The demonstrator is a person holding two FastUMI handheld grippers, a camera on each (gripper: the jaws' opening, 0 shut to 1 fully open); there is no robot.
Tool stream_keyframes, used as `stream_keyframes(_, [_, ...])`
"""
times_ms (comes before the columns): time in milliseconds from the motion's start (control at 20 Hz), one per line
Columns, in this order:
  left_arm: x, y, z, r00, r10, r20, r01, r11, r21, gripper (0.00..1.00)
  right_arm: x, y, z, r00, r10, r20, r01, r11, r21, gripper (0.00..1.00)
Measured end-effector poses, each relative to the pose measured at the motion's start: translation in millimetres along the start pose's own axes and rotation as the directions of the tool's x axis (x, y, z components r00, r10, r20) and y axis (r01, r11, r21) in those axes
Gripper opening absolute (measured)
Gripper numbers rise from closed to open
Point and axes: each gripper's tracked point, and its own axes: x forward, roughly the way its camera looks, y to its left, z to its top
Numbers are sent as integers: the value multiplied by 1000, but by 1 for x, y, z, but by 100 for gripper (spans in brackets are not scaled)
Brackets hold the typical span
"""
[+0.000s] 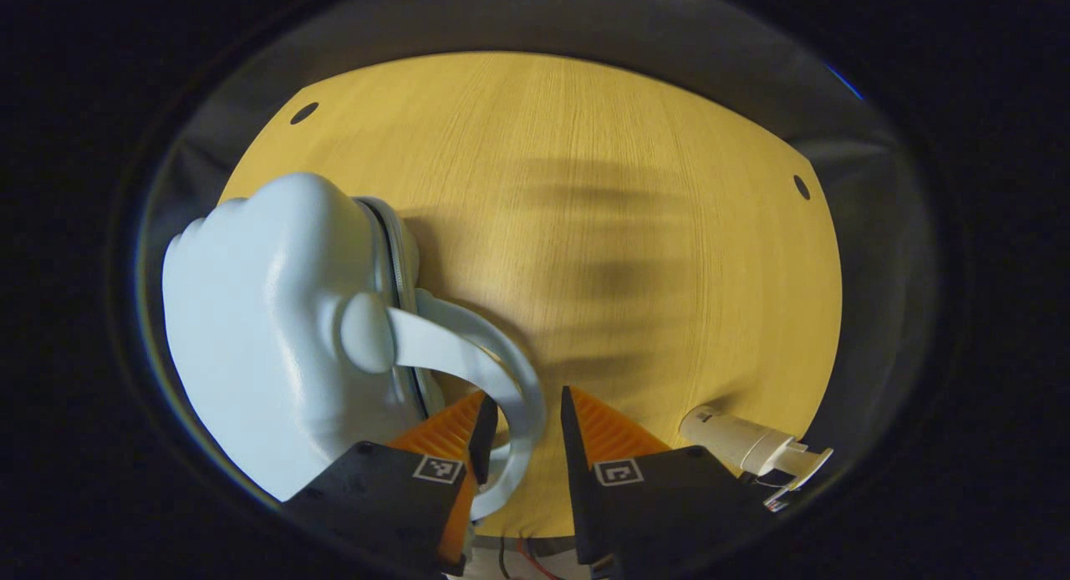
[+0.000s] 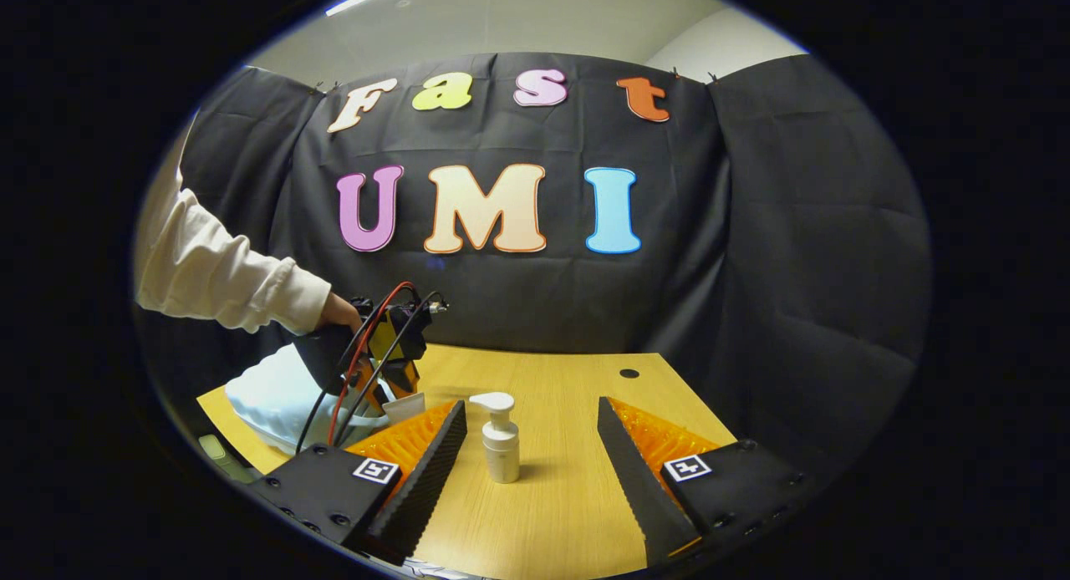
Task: First open the suitcase, pack the skin care products into it, and then close the suitcase.
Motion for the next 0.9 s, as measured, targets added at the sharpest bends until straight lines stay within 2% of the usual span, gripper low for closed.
stream_keyframes(50, [2,4,0,1000,11,-2,-11,1000,-4,41,1,-2,-1,1000,-1,-2,1,1000,0,100])
stream_keyframes(100, [3,6,0,1000,16,-7,-16,1000,-7,32,2,-3,0,1000,0,-2,0,1000,-1,99])
stream_keyframes(150, [6,8,-1,1000,17,-12,-17,1000,-11,33,3,-4,0,1000,0,0,0,1000,-4,99])
stream_keyframes(200, [8,8,-2,1000,15,-18,-16,1000,-18,23,4,-6,0,1000,-1,0,1,1000,-7,99])
stream_keyframes(350, [11,8,-4,999,10,-32,-12,999,-41,16,4,-8,-1,1000,-2,-4,2,1000,-15,99])
stream_keyframes(500, [8,5,-1,1000,-12,-15,10,996,-85,3,4,-7,1,1000,-2,3,2,1000,-11,99])
stream_keyframes(700, [-4,2,0,999,-51,0,51,995,-91,0,8,5,5,1000,23,11,-23,1000,-5,99])
stream_keyframes(850, [-29,-7,4,992,-124,34,127,986,-110,0,8,14,6,999,44,15,-44,999,-11,99])
stream_keyframes(900, [-38,-9,5,988,-149,41,153,981,-120,3,7,17,7,999,50,20,-50,999,-14,99])
